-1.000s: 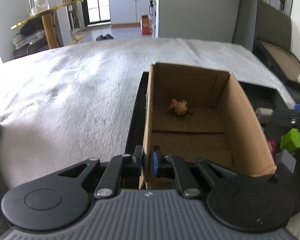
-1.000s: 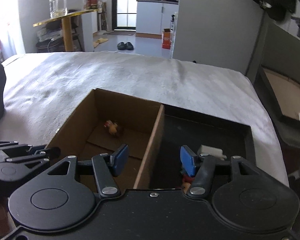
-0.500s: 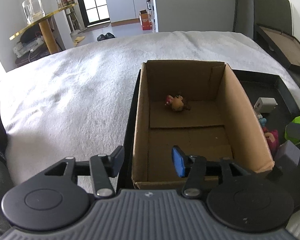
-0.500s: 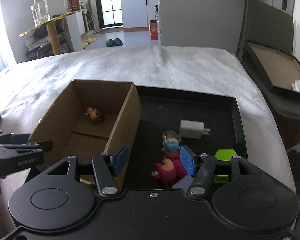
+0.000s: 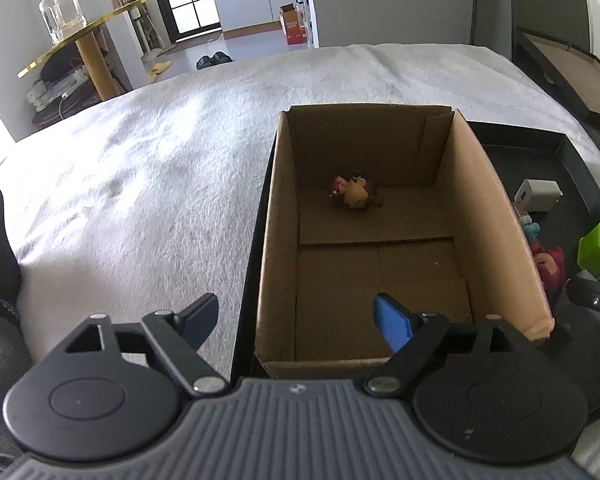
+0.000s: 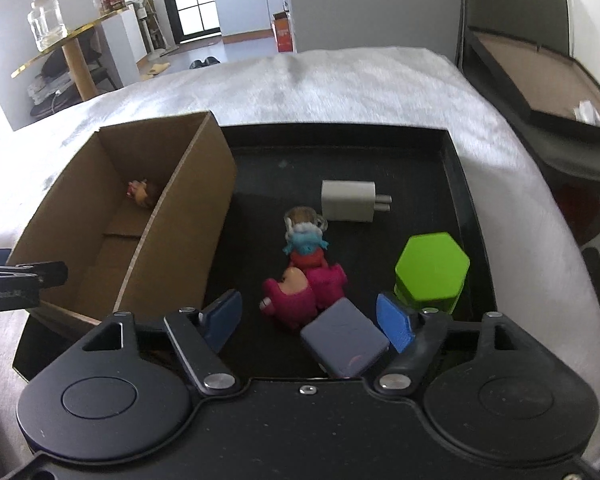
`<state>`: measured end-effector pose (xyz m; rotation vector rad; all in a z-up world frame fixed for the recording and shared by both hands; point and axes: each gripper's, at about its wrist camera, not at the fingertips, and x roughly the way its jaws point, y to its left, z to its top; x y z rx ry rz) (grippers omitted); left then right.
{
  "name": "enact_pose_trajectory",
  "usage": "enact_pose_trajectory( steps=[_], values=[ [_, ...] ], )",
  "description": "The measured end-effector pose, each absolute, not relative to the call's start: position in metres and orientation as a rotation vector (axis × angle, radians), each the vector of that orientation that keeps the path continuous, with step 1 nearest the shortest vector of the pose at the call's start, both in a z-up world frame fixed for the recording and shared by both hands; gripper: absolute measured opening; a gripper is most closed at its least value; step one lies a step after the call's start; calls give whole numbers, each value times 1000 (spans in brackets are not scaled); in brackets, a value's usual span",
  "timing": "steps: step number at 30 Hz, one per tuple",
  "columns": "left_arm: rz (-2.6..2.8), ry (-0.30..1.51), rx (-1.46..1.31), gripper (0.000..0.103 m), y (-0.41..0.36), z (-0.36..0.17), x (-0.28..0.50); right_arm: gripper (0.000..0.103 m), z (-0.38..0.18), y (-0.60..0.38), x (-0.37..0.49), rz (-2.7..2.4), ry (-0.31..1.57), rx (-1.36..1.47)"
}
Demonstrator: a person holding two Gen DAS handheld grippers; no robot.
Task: Organize rigid objects
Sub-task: 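Move the right gripper back to the grey-blue cube, then close the right gripper on the grey-blue cube and lift it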
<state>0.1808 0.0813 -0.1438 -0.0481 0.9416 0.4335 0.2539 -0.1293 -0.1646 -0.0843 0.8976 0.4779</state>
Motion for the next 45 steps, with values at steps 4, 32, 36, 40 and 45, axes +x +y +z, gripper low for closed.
enact_pose_trajectory(
  steps=[4,32,36,40,45],
  values=[
    [437,956,-43,87,78,-143,184,74,-176,-137,258,467,917,-75],
    [441,977,-94,88,78,-142,187,54,-185,-146,257,465,911,-61],
    [434,968,-101,88,79,-137,186,54,-175,-143,257,466,893,-67],
    [435,954,-104,88,81,-135,184,54,-163,-136,256,492,868,-85],
    [441,931,-103,88,83,-135,180,54,-149,-124,253,521,837,-123]
  ],
)
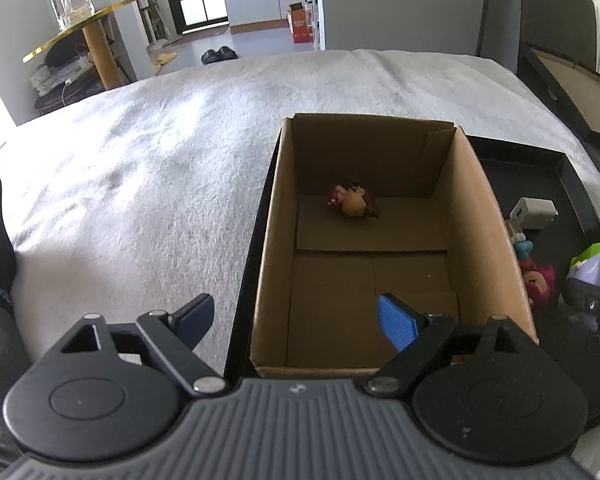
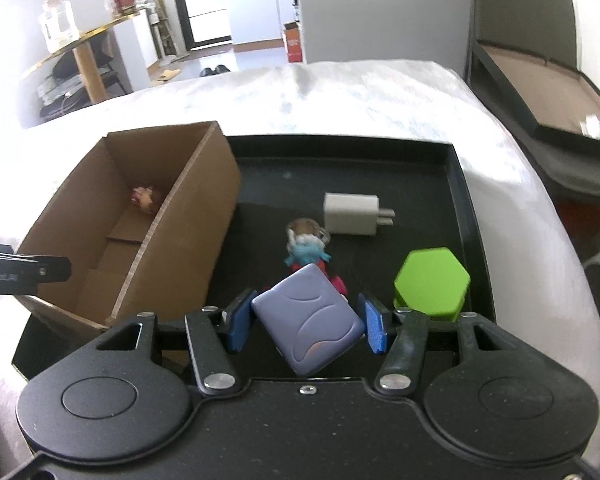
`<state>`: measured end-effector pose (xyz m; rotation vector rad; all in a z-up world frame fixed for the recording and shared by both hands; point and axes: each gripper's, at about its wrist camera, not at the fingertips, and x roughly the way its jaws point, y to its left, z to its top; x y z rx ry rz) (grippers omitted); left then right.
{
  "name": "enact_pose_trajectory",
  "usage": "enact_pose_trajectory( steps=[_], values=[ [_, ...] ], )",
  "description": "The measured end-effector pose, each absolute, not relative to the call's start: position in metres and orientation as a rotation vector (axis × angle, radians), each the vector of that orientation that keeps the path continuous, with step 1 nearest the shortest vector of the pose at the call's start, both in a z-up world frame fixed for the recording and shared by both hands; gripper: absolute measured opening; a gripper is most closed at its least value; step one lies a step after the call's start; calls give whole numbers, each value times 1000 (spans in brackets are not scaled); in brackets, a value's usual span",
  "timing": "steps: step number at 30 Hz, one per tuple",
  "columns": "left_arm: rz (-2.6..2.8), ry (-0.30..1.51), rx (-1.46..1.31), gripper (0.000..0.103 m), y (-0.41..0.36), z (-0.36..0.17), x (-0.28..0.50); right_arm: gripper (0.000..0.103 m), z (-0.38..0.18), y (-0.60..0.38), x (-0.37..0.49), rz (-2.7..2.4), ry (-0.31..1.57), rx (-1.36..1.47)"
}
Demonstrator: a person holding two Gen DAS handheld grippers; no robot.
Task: Organize rigid objects
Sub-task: 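Close the right gripper on the grey-blue cube and lift it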
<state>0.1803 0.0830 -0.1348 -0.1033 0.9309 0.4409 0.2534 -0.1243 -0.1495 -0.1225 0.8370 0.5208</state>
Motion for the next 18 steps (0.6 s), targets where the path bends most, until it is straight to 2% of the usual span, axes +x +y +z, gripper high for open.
enact_pose_trajectory(
  steps=[18],
  values=[
    [418,878,-152,88,95,-135,168,54,-123,-87,245,560,759,-207]
  ],
)
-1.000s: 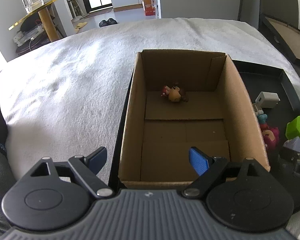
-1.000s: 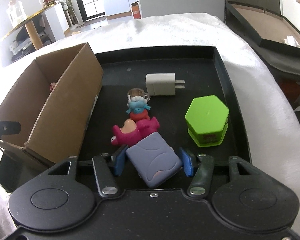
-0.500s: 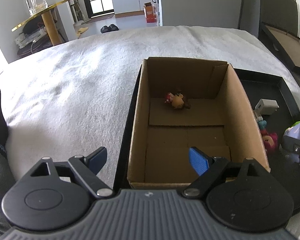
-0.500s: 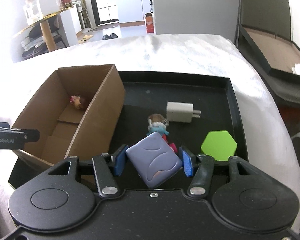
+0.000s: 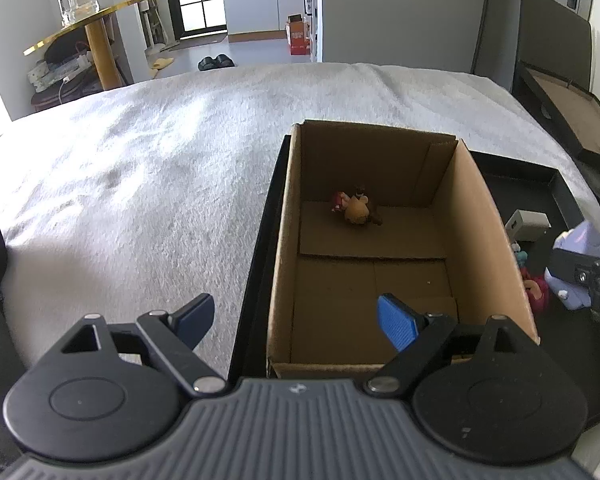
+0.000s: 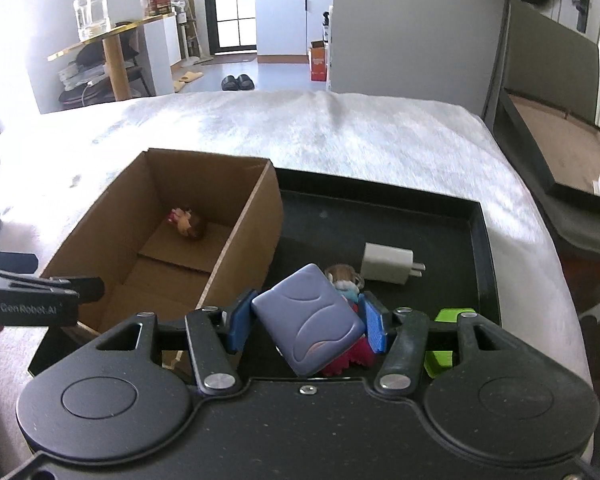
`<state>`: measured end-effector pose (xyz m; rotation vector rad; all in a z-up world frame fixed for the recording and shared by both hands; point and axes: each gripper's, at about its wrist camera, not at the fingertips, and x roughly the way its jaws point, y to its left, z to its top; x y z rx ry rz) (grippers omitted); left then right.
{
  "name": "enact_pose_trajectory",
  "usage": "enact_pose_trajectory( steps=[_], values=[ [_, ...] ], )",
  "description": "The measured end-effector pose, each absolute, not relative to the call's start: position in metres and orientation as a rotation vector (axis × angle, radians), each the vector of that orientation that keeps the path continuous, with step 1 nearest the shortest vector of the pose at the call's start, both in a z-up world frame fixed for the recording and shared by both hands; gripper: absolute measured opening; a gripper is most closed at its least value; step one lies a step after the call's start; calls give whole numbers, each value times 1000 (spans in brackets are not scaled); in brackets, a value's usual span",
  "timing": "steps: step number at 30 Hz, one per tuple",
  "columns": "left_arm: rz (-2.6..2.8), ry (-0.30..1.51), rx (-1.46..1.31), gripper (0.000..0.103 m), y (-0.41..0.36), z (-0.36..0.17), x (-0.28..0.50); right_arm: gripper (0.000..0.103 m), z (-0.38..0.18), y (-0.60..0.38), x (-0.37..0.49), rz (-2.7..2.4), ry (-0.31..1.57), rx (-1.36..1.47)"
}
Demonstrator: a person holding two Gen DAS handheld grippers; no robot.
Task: Organize rigid objects
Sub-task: 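Close the right gripper on the grey-blue cube and lift it, then carry the cube into the cardboard box and open the right gripper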
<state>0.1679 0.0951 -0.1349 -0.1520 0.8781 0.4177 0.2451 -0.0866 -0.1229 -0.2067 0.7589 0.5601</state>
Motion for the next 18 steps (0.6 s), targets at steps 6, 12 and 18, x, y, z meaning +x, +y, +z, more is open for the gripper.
enact_pose_trajectory(
  steps=[6,12,18],
  values=[
    [410,836,-152,87,96,-131,163,54,-112,-71,244,588,735,-226],
    [403,809,-167,84,100,-132,158,54,-100,-56,245,606,706,-253],
    [400,799,-186,70,105,-133,156,54,-91,-43,243,631,672,-271]
  ],
)
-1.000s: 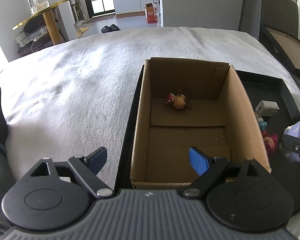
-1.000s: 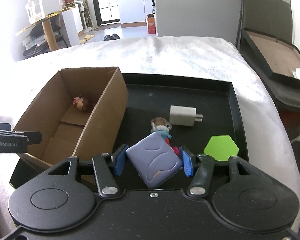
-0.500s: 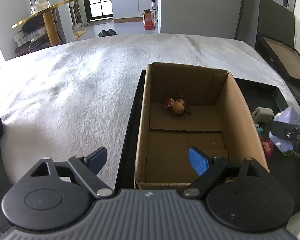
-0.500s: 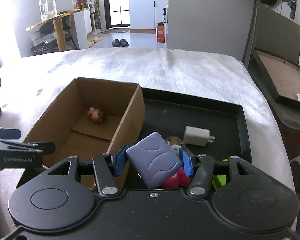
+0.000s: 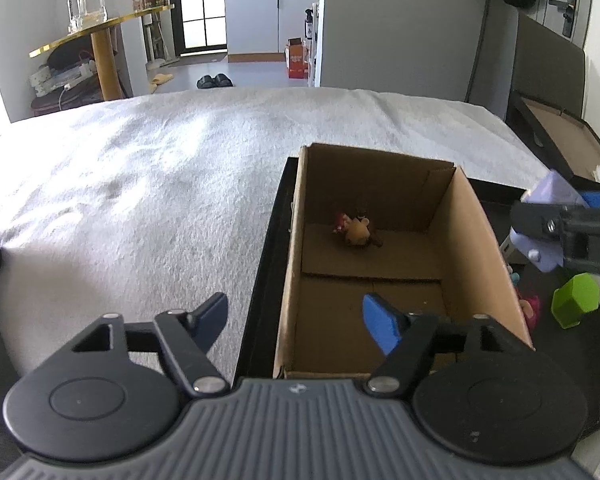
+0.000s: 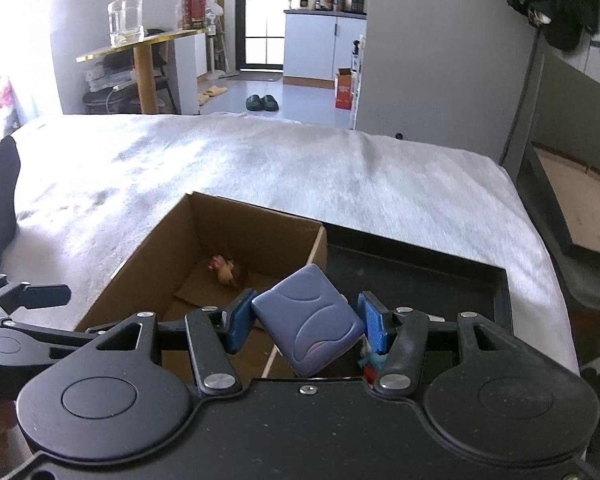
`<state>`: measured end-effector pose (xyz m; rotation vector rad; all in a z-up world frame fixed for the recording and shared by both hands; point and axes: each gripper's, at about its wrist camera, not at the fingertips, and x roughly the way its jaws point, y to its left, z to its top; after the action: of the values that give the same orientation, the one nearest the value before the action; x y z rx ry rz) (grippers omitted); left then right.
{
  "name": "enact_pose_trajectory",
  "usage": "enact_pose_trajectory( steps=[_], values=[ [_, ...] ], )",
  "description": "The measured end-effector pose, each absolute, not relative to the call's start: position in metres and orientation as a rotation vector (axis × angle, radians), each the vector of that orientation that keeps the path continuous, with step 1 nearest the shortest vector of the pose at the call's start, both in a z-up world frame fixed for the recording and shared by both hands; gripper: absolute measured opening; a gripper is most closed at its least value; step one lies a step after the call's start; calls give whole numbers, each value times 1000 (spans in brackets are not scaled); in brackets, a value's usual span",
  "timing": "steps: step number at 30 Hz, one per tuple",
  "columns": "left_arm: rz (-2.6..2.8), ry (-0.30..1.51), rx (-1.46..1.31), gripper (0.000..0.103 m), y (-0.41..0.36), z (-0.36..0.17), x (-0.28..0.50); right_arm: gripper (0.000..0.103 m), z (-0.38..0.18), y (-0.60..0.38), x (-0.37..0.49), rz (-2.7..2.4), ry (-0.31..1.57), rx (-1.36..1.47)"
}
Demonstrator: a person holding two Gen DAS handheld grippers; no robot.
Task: Organize rigid objects
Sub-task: 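Carry the cube into the cardboard box and open the right gripper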
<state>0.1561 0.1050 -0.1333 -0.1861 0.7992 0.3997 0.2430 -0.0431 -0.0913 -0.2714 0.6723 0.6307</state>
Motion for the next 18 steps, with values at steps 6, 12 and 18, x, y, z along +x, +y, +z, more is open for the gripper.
enact_pose_trajectory(
  steps=[6,12,18],
  values=[
    [393,822,-228,43,112,-143,153,54,-88,-30,245,660,679,-252],
    [390,819,-241,17,115,-147,152,54,-94,-17,248,687,696,-231],
    [388,812,-253,10,117,-147,151,54,-101,-5,245,702,699,-281]
  ],
)
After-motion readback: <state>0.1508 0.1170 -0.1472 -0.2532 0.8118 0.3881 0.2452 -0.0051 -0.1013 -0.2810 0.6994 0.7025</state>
